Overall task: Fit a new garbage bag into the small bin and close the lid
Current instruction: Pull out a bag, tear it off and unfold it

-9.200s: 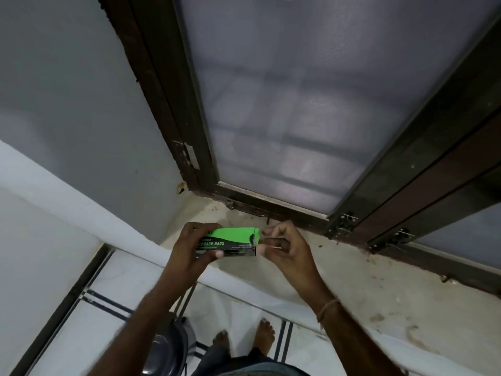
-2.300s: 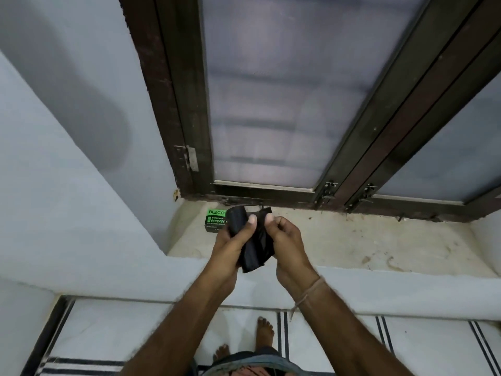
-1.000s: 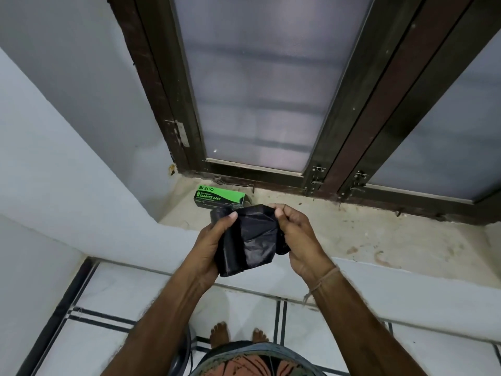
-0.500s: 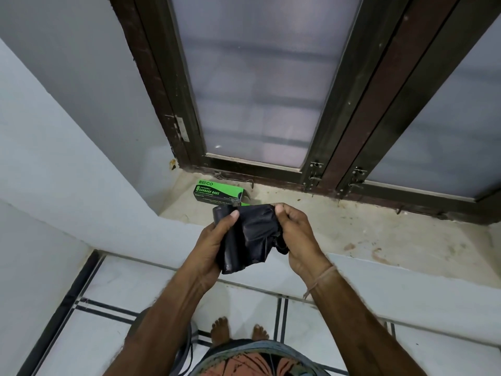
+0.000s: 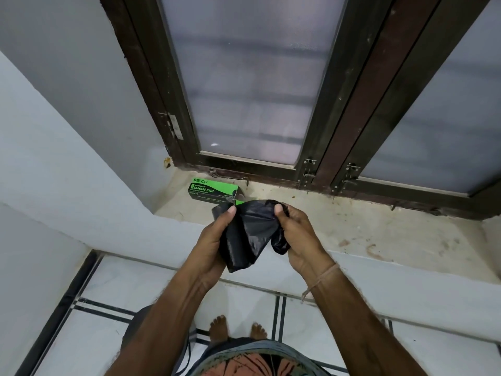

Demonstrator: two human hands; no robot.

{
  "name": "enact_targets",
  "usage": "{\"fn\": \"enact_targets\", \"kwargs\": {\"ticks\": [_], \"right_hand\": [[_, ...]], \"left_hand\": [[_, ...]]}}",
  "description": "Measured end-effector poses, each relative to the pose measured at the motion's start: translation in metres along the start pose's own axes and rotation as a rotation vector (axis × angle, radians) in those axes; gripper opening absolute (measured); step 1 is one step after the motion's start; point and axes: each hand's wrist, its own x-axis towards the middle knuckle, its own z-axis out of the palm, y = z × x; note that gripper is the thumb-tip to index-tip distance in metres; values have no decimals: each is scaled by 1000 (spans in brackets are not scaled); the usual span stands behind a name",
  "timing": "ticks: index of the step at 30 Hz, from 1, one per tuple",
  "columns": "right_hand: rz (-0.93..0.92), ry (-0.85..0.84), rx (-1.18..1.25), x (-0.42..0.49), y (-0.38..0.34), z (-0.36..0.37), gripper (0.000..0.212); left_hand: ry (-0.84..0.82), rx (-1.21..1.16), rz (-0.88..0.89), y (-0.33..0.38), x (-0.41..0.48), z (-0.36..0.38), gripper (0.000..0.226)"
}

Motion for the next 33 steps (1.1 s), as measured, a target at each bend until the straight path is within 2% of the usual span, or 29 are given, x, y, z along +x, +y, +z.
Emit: {"fn": "enact_targets", "kwargs": {"ticks": [2, 4, 6, 8, 11, 16, 19, 22, 24, 26, 30, 33], "right_hand": [[10, -83, -30, -3, -3, -3, 43], [-41, -174, -240, -8, -4, -5, 49], [-94, -154, -392, -8, -2, -6, 45], [-51, -96, -320, -7, -2, -7, 35], [15, -21, -137, -3, -3, -10, 37], [45, 79, -57, 2, -3, -6, 25], [58, -11, 2, -2, -3, -3, 38], [-20, -180, -252, -6, -6, -2, 52], [-56, -151, -313, -3, -5, -2, 42], [-35, -102, -268, -1, -4, -3, 28], [17, -85, -100, 6, -3, -8, 27], [78, -83, -12, 10, 1, -7, 21]], "left_hand": [[-16, 2, -2, 0, 1, 4, 35], [-16, -3, -2, -1, 2, 4, 42], [-10, -16, -5, -2, 4, 1, 47], [-14, -17, -15, -4, 5, -1, 50], [-6, -39, -21, -4, 6, -3, 52], [-1, -32, -21, 1, 5, 1, 49], [-31, 5, -18, 1, 5, 4, 53], [-53, 31, -14, 1, 8, 3, 56], [-45, 21, -15, 2, 10, 1, 57], [-48, 13, -13, 2, 11, 0, 55], [-25, -15, -22, 3, 12, -3, 41], [-32, -21, -12, 4, 11, -2, 42]]}}
